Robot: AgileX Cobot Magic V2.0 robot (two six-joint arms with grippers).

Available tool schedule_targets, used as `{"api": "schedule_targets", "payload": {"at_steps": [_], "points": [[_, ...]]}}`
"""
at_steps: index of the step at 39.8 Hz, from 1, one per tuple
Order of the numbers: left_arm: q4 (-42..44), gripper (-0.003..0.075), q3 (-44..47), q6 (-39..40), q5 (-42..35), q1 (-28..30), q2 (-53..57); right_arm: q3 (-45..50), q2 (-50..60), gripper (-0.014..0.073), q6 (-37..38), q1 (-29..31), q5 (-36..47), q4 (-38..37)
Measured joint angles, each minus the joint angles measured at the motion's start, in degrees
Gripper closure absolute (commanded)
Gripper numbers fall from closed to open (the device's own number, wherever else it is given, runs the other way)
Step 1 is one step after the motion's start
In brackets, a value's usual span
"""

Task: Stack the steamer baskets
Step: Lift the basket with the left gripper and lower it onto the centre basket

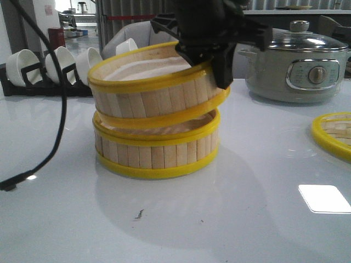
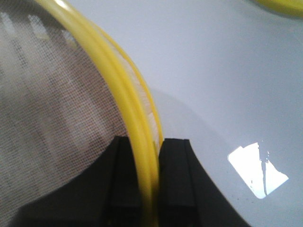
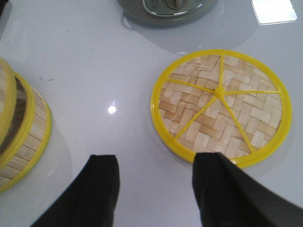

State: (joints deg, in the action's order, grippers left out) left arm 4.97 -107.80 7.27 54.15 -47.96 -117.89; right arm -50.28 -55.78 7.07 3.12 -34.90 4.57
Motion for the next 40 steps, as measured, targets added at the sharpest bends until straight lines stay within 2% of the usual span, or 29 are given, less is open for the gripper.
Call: {"api": "schedule_targets", "payload": {"at_steps": [22, 40], "points": [[6.45, 0.0634, 0.0, -0.11, 0.8, -0.47, -3.77, 0.0, 0.0, 0.0127, -0.1, 0.0, -1.06, 0.0], [7.42, 0.0634, 0.0, -0.11, -0.31, -0.35, -3.77, 0.0, 0.0, 0.0127, -0.1, 0.0, -1.06, 0.0]]}}
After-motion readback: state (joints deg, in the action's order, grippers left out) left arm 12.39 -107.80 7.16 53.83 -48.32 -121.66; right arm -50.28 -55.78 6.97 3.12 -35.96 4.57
